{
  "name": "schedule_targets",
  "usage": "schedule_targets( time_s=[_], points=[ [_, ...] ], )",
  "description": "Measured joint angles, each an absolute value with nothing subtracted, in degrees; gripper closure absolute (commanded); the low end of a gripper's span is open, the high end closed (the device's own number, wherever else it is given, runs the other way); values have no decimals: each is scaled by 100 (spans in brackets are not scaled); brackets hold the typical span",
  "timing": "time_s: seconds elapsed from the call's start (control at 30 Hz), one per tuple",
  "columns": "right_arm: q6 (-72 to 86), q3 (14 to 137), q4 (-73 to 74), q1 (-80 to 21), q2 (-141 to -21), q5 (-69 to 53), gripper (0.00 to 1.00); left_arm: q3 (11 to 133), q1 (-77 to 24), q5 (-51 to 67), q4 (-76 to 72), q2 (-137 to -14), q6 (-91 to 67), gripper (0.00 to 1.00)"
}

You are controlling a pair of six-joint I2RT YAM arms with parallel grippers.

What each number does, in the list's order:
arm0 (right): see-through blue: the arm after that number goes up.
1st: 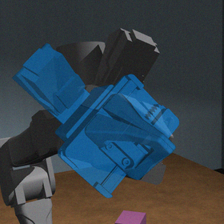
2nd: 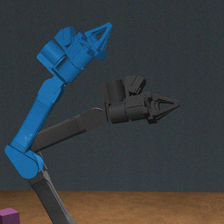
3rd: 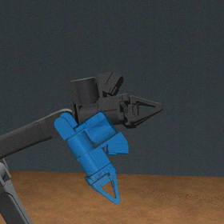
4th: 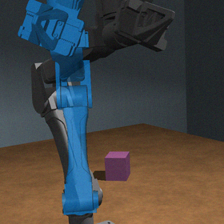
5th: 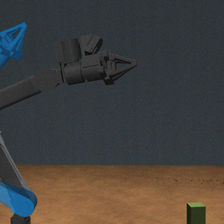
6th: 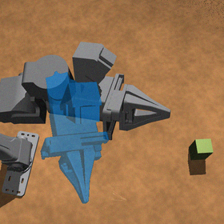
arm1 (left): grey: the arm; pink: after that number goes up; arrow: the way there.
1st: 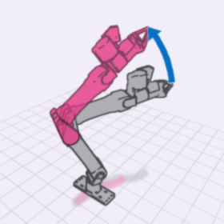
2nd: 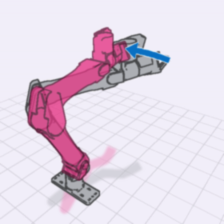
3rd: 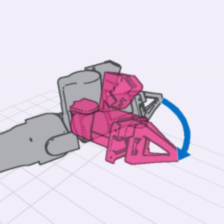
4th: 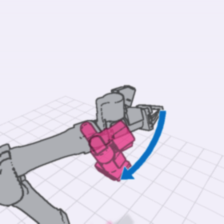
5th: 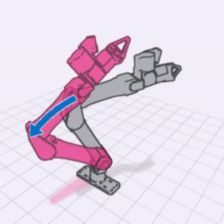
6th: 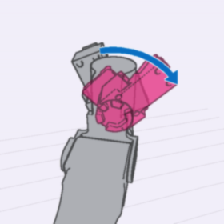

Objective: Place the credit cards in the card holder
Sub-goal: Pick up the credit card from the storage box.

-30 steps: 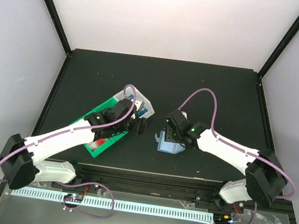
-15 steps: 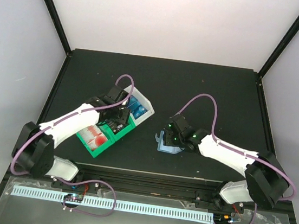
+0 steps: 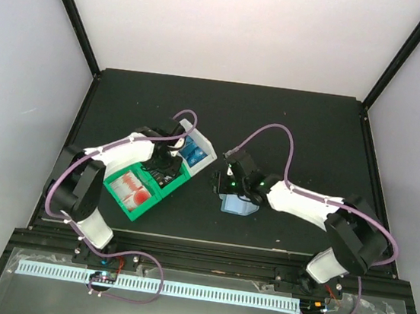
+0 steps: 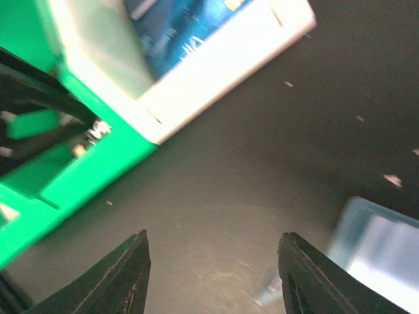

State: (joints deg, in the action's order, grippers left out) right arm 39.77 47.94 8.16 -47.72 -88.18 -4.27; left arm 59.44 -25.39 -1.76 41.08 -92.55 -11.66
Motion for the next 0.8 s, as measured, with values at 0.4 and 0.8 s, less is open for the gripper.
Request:
schedule_targets(
  time_s=[0.4,0.8],
  points=[
    [4689,5391,-202,-4635,-9564,-1555,41,5933,-2429,-143,4189,-9574,-703,54],
    [5546,5933,-506,-4626,-10707,-1769,48,5874,-2222,3,4027,-9717,-537,47]
  ],
)
